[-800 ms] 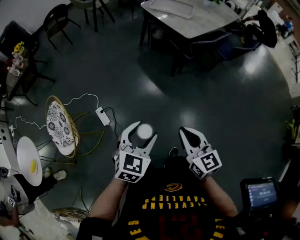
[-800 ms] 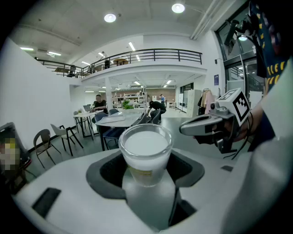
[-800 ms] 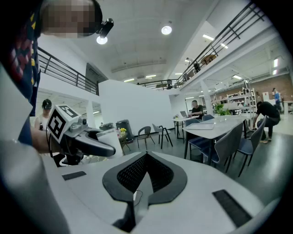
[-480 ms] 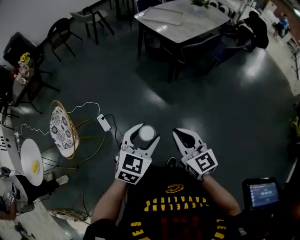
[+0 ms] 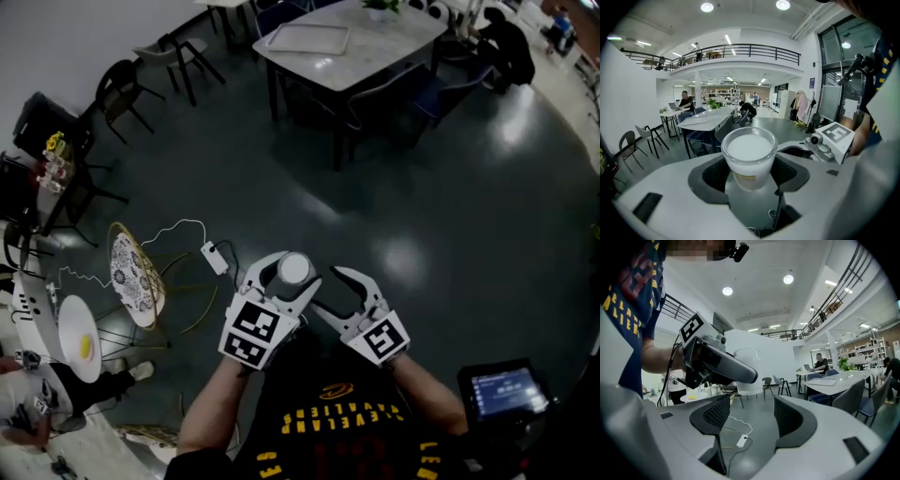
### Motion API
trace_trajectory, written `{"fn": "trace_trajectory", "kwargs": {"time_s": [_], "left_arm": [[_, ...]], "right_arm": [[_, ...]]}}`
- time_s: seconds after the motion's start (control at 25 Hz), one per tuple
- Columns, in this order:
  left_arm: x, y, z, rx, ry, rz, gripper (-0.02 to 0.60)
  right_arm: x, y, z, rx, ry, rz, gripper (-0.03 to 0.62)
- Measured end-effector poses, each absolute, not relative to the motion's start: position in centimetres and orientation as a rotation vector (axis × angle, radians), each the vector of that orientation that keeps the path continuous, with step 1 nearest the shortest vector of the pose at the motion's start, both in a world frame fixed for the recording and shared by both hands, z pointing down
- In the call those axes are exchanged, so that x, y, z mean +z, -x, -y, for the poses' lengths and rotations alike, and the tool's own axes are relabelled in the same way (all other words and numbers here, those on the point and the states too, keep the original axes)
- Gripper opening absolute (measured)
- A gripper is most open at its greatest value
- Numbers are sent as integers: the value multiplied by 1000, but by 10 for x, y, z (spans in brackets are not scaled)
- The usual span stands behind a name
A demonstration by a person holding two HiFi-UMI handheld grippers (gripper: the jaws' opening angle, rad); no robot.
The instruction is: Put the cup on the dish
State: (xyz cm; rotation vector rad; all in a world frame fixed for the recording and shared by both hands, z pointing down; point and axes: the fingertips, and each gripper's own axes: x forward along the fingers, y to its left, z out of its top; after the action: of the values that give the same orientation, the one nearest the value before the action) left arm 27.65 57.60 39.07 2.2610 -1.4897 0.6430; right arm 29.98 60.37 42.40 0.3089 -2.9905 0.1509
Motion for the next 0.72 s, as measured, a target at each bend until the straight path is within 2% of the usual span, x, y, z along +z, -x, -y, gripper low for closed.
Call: {"fn": "trace_trajectory", "kwargs": {"time_s": [0.72], "left_arm": [[382,-238,-532,620,-2346,1427,262]], "right_arm": [[397,-221,-549,-18,-498,2983,279]]}}
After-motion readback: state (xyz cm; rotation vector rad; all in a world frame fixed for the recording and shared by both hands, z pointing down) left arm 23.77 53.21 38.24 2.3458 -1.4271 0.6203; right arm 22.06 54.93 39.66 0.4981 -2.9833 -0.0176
